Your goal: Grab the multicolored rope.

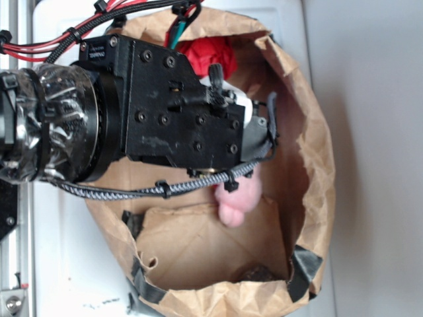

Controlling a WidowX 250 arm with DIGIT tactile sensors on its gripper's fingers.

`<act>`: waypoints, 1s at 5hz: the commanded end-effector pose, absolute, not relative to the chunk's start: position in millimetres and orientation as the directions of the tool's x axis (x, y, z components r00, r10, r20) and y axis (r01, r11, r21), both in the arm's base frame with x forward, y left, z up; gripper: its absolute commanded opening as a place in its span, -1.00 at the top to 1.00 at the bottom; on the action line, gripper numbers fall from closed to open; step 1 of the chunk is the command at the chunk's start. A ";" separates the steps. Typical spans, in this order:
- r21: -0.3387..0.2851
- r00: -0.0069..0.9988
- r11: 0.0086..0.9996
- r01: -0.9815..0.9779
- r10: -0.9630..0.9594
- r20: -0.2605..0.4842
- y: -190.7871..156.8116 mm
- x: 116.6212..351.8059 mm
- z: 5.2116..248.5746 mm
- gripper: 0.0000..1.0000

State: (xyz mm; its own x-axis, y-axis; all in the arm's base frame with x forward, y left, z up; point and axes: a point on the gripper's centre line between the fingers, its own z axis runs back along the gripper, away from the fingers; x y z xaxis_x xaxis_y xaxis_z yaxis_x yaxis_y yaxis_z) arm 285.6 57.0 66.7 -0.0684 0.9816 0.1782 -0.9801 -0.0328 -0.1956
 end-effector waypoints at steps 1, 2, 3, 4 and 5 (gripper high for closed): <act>-0.237 -0.048 -0.016 -0.971 0.991 0.129 54.9 277.0 56.8 -1.00; -0.218 -0.073 -0.040 -0.975 0.986 0.148 55.9 285.1 46.3 -1.00; -0.189 -0.085 -0.056 -0.980 0.985 0.151 56.8 294.1 37.0 -1.00; -0.190 -0.072 -0.044 -0.981 0.987 0.147 53.5 296.8 37.2 -1.00; -0.142 -0.050 -0.025 -0.990 0.984 0.172 55.0 299.1 34.0 -1.00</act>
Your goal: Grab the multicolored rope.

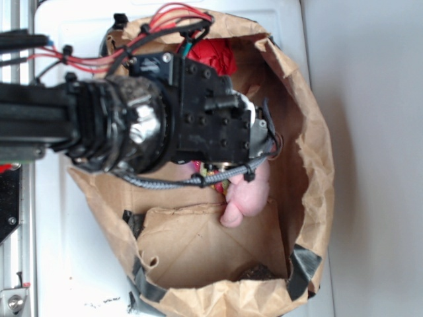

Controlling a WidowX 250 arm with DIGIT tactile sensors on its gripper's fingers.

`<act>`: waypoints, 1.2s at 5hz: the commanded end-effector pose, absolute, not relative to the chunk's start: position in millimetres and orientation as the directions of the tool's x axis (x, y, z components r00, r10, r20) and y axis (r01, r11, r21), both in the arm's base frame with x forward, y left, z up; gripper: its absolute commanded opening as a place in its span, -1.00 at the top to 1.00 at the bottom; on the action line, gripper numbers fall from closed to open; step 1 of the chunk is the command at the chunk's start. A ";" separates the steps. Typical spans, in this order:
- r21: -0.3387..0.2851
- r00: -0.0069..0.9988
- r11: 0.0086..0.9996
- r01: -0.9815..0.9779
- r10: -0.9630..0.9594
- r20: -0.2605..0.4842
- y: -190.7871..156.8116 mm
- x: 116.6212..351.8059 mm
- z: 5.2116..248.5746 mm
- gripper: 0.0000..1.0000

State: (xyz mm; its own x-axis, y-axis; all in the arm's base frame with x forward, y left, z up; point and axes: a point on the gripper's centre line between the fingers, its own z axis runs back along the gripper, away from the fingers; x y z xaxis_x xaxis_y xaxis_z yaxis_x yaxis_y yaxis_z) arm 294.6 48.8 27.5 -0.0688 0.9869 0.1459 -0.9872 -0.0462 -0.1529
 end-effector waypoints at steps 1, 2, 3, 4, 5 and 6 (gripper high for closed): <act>-0.149 -0.053 -0.028 -0.988 0.984 0.168 55.7 297.3 33.2 1.00; -0.168 -0.057 -0.025 -0.985 0.980 0.188 55.9 296.4 34.9 1.00; -0.180 -0.059 -0.021 -0.983 0.977 0.207 56.3 295.9 36.2 1.00; -0.205 -0.036 0.009 -0.979 0.976 0.214 56.0 295.0 41.3 1.00; -0.264 0.091 0.157 -0.952 0.965 0.247 54.4 294.4 60.2 1.00; -0.303 0.268 0.340 -0.890 0.929 0.255 49.7 294.3 81.7 1.00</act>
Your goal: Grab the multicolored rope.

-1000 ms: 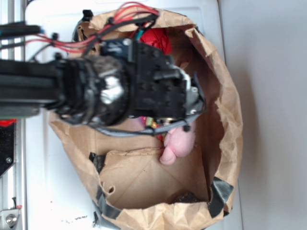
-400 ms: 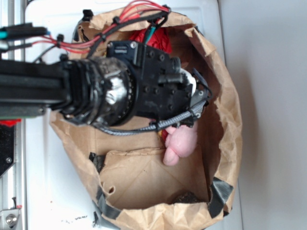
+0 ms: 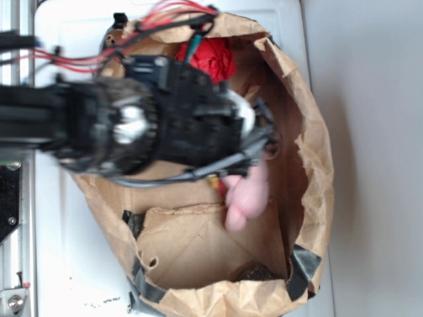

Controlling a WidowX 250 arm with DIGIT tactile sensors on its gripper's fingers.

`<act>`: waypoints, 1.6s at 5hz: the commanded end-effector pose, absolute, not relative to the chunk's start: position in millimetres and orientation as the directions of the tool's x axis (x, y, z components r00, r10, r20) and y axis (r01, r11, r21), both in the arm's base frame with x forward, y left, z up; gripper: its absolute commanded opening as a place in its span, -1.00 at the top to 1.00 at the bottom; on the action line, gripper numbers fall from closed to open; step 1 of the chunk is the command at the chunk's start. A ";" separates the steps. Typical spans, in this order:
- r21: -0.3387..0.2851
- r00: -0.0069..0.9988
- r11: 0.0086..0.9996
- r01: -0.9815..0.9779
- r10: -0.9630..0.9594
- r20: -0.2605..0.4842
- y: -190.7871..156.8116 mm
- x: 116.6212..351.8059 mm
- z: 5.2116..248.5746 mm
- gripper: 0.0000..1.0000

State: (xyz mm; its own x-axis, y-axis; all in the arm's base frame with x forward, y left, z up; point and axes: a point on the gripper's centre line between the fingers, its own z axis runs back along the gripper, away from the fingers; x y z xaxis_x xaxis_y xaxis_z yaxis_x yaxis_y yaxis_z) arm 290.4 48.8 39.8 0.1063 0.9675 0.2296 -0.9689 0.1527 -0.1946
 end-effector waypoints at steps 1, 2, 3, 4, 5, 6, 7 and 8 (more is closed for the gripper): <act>-0.321 0.337 0.437 -0.841 0.885 0.321 42.8 294.3 95.7 1.00; -0.285 0.445 0.562 -0.777 0.809 0.384 38.0 294.8 110.5 1.00; -0.258 0.495 0.625 -0.737 0.758 0.424 35.9 290.3 123.4 1.00; -0.233 0.541 0.679 -0.696 0.709 0.452 31.8 279.1 147.7 1.00; -0.178 0.589 0.708 -0.683 0.678 0.439 26.6 272.2 170.2 1.00; -0.124 0.644 0.730 -0.672 0.659 0.388 20.0 269.5 182.0 1.00; -0.069 0.702 0.763 -0.642 0.623 0.345 9.8 265.5 190.1 1.00; -0.113 0.725 0.787 -0.606 0.605 0.329 6.5 258.6 200.2 1.00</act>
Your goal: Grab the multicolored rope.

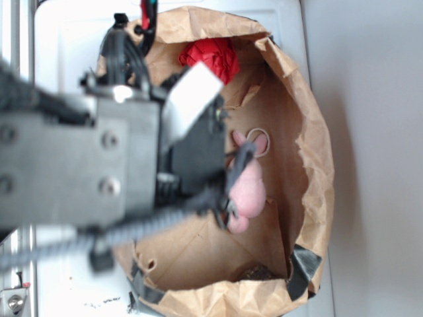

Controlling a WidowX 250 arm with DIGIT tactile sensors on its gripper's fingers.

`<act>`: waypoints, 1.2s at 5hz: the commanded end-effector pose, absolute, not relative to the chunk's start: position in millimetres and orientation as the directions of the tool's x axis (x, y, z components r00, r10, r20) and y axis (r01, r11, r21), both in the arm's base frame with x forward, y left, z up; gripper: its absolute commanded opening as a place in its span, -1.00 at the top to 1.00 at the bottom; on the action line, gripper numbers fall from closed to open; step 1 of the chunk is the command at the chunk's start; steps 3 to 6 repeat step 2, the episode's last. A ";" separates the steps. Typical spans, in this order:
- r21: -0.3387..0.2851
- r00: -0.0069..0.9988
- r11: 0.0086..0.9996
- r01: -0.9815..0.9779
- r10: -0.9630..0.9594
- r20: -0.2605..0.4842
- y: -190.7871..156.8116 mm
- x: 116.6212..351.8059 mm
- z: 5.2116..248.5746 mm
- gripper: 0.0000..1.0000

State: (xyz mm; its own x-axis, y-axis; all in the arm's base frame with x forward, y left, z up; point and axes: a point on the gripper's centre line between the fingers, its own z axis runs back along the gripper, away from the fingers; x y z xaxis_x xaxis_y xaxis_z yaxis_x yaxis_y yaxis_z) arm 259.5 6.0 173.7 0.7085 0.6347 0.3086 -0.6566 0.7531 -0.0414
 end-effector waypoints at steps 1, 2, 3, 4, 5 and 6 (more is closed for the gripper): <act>-0.143 0.727 0.793 -0.592 0.603 0.329 6.2 256.1 203.9 1.00; -0.160 0.722 0.793 -0.588 0.603 0.340 6.8 256.1 204.0 1.00; -0.160 0.722 0.793 -0.588 0.603 0.340 6.8 256.1 204.0 1.00; -0.160 0.722 0.793 -0.588 0.603 0.340 6.8 256.1 204.0 1.00; -0.160 0.722 0.793 -0.588 0.603 0.340 6.8 256.1 204.0 1.00; -0.160 0.722 0.793 -0.588 0.603 0.340 6.8 256.1 204.0 1.00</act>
